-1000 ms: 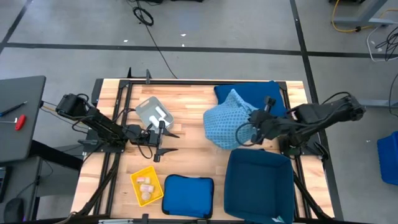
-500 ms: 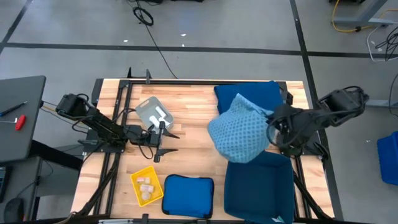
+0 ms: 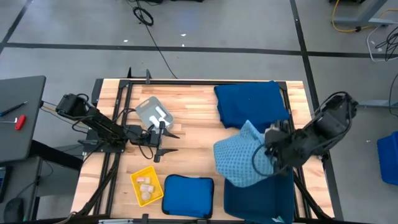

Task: Pick & place medical supplies in basket/bin
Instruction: Put the light blue patient gown into the blue laundry bin

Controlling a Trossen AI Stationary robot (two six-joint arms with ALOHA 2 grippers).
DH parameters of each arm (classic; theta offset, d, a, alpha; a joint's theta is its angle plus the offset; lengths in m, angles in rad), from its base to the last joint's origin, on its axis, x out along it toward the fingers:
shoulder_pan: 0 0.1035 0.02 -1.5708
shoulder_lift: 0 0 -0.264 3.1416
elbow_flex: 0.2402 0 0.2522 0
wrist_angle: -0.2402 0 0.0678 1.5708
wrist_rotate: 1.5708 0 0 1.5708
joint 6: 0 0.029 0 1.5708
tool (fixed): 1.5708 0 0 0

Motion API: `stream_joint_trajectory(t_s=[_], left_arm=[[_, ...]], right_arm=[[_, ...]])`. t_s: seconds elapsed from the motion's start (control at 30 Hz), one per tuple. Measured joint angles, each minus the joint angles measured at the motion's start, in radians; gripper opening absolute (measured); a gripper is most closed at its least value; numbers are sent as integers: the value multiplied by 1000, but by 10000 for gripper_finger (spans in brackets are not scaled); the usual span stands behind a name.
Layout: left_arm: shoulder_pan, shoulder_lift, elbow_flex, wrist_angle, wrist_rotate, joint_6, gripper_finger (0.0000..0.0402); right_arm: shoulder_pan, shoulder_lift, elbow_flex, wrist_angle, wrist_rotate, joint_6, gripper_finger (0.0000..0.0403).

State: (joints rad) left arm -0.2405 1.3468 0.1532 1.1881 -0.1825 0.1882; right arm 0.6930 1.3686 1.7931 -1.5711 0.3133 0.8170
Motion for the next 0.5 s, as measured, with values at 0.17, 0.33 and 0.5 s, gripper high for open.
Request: stream_joint_trajectory(t_s=[0.17,0.33,0.5], left_arm=[[0,0,0,0,0,-1,256],[0,0,0,1,0,-1,256],[0,0,0,4,0,-1,256]], right_arm=[[44,69,0,0,-92,118,8],[85,138,0,0,-163,226,8],[108,217,0,1,-222,278,8]])
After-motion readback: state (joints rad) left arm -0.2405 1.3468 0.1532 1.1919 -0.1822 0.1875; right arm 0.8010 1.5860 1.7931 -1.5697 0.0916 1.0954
